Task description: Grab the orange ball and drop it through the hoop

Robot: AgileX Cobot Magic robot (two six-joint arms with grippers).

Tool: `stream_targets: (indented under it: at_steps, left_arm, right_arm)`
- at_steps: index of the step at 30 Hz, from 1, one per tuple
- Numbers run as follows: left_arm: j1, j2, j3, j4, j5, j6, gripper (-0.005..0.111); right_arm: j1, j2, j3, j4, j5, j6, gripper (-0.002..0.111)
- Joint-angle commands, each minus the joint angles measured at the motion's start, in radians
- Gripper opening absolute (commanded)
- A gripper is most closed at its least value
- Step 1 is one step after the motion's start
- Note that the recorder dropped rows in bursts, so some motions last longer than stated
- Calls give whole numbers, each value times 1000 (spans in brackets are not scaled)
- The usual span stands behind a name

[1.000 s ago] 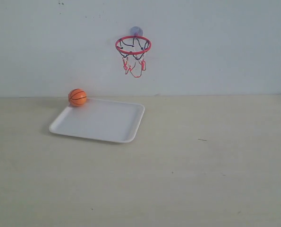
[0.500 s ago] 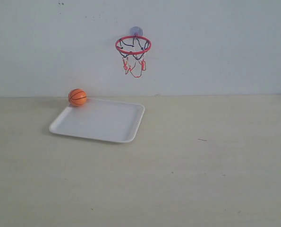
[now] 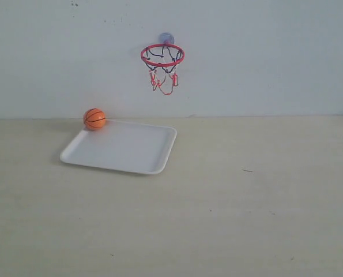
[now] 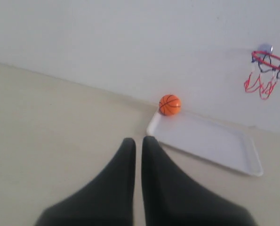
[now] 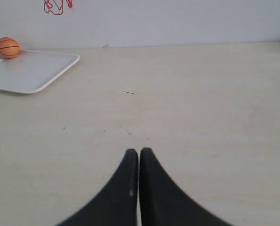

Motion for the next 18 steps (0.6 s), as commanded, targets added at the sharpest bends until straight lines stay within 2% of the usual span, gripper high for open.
stream_targets:
  at_steps: [1,4,18]
  left_arm:
    - [0,-4,7,-83,75,281,4]
    - [0,-4,7,-67,119,299,4]
    - [0,-4,7,-74,116,294,4]
  right_arm:
    - [-4,-5,-1,-6,-11,-4,0]
    - [-4,-5,-1,-6,-11,-4,0]
    - [-4,-5,-1,-6,-11,-4,0]
